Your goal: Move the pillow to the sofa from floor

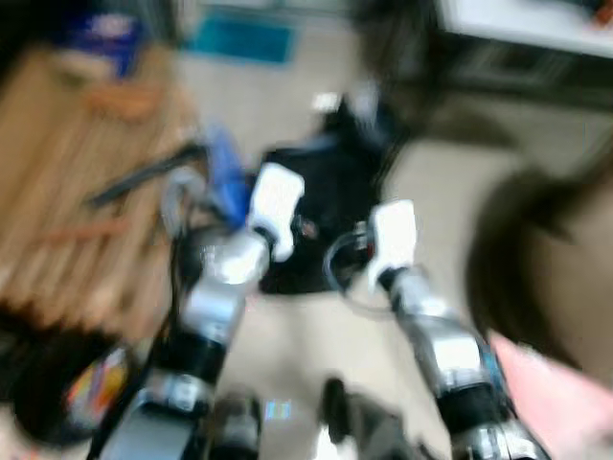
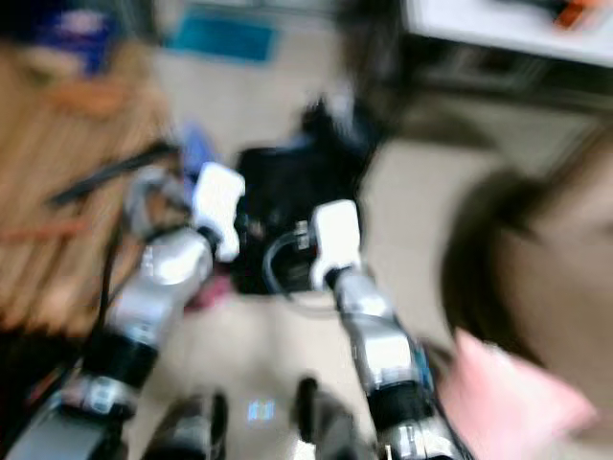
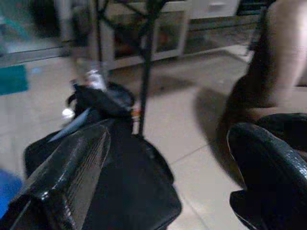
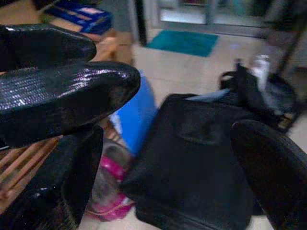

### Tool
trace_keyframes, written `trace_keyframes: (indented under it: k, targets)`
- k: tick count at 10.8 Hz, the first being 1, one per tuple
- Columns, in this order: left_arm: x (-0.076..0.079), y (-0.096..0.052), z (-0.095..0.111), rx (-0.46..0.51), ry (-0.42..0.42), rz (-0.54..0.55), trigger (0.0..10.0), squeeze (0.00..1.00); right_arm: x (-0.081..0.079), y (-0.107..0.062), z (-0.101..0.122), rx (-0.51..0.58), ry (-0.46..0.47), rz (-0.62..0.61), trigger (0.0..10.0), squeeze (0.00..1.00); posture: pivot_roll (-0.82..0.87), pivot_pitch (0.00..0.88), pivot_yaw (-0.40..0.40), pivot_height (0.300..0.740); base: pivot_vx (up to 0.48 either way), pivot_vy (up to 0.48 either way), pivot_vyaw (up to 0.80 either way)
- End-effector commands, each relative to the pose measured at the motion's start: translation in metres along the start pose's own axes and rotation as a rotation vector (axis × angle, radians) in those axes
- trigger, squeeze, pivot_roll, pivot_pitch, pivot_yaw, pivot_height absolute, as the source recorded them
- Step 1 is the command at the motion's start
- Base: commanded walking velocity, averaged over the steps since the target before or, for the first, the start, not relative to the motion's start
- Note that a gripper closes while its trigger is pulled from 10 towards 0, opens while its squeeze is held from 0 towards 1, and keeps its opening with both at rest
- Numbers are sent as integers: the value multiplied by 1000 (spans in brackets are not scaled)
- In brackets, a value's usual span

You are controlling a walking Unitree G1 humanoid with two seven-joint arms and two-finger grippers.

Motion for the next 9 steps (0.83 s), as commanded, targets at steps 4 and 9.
trace_keyframes:
  k: [4,9]
  targets:
    - [12,-3,-9,-11,6,-46,10000,0,6,2,5,15,0,-46,10000,0,133,266,-87,732,0,0,-650]
    - [10,-4,-14,-28,-8,-42,10000,0,9,1,4,8,-4,-59,10000,0,132,271,-91,732,0,0,-651]
Point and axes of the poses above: a point about 5 cm out from each wrist's last joint towards the gripper, its own y axis pointing out of the wrist towards the gripper, its own z axis along the axis of the wrist's last joint, x = y × z, the point moved 4 cm from there along y, pointing out of the wrist towards the gripper, and after that the axes turned 6 degrees about y, right-handed, at the moved point
